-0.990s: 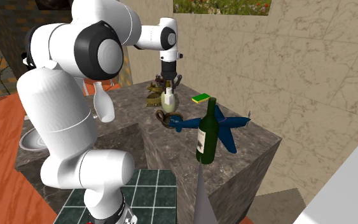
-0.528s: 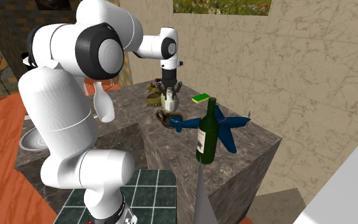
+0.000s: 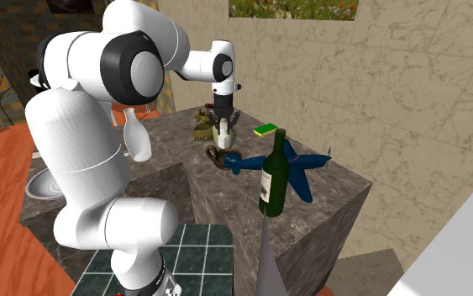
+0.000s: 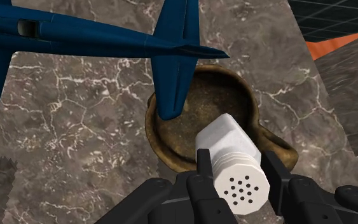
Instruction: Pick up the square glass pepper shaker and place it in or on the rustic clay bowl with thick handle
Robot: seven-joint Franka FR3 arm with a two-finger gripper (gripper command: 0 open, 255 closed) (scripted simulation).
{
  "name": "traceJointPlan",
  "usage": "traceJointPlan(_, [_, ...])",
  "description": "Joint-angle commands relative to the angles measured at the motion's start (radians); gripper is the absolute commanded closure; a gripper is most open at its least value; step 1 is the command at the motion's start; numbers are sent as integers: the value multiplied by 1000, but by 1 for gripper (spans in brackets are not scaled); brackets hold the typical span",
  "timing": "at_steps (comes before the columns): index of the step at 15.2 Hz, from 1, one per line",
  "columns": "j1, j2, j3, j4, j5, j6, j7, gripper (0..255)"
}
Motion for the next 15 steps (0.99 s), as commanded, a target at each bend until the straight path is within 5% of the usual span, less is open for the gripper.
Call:
traceJointPlan(1, [0,0,0,0,0,0,0,255])
traceJointPlan(2, [0,0,0,0,0,0,0,0])
traceJointPlan(7, [0,0,0,0,0,0,0,0])
traceJointPlan(11, [2,-6,2,121,-2,-127,2,0])
traceJointPlan(15, [2,-6,2,121,-2,-127,2,0])
